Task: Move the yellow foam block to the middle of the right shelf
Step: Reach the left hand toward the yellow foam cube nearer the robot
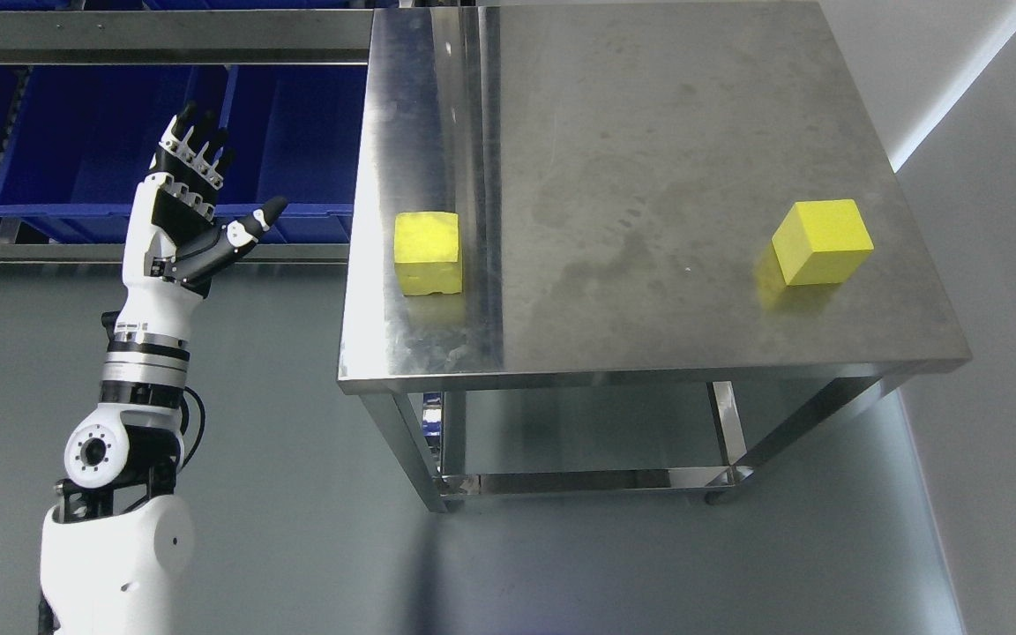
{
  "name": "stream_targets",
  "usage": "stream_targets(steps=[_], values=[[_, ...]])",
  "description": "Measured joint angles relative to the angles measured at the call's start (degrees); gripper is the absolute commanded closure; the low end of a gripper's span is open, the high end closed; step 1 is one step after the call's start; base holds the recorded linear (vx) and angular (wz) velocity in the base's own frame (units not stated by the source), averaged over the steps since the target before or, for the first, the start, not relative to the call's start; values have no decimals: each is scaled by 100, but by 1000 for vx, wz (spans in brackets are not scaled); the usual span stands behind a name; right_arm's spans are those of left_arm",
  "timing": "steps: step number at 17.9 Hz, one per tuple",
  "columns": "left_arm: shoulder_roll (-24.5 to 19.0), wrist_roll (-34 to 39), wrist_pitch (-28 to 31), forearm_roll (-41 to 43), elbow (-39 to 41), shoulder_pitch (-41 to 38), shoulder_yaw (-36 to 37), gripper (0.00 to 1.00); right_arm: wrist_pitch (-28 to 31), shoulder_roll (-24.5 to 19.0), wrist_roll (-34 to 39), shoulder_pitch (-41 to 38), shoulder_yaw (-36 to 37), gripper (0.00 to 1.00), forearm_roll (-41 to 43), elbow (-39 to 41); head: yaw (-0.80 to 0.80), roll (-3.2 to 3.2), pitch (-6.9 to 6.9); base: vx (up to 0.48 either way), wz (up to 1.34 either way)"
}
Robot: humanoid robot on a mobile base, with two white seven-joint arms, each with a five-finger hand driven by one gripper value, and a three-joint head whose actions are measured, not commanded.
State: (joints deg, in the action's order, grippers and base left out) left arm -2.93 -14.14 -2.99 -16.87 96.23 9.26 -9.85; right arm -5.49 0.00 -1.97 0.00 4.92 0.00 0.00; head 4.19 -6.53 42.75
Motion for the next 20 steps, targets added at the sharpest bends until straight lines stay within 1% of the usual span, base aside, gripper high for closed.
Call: stream_targets(steps=[4,6,8,10,13,17,20], values=[[-34,0,-17,0,-4,-17,-24,0,0,0,0,0,0,0,0,0,0,0,0,0,0],[-69,-49,-194,0,-10,-14,-35,0,0,0,0,0,0,0,0,0,0,0,0,0,0],[-145,-392,-468,0,-18,1,-42,1,0,0,0,0,0,0,0,0,0,0,0,0,0],[-307,-1027,-657,14,-29,47,-45,1,0,0,0,0,0,0,0,0,0,0,0,0,0],[-606,-1711,-753,189,-87,206,-6,1,0,0,0,0,0,0,0,0,0,0,0,0,0],[-909,-2157,-777,551,-283,606,213,1,0,0,0,0,0,0,0,0,0,0,0,0,0],[-1090,-2414,-782,751,-497,939,579,1,0,0,0,0,0,0,0,0,0,0,0,0,0]])
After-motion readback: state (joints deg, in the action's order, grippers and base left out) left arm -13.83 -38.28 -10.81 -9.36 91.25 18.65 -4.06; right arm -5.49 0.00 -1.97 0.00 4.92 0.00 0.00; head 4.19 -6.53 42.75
